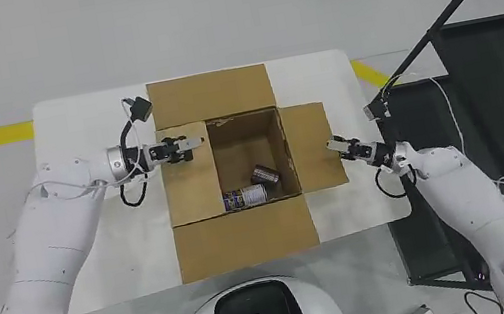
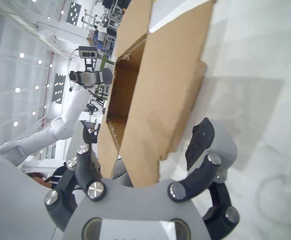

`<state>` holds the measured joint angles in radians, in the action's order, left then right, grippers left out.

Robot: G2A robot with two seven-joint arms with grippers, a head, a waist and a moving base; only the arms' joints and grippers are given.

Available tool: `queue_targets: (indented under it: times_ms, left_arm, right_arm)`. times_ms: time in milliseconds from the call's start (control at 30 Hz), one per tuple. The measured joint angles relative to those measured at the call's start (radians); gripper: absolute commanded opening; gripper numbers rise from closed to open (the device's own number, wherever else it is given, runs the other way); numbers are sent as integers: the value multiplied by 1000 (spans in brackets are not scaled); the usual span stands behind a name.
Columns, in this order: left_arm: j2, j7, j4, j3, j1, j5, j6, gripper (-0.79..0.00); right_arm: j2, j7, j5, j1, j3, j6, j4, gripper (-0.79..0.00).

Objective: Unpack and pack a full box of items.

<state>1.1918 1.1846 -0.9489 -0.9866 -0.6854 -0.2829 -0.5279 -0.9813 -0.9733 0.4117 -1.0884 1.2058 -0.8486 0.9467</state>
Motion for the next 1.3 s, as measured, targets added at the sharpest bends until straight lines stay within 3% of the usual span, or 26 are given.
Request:
queue_targets:
  times_ms: [367, 700, 1000, 1300]
  left_arm:
    - [-28, -10, -74, -84, -15, -30, -13, 0]
    - [-88, 10, -215, -300, -95, -148, 39, 0]
    - [-130, 4, -288, -451, -196, -148, 74, 0]
    - [-141, -31, -242, -457, -219, -72, 42, 0]
  right_arm:
    - [63, -14, 0, -12, 8, 15, 213, 0]
    - [90, -32, -23, 48, -69, 34, 403, 0]
    - [51, -79, -104, 184, -266, 81, 367, 0]
    - [1, -52, -257, 284, -382, 134, 279, 0]
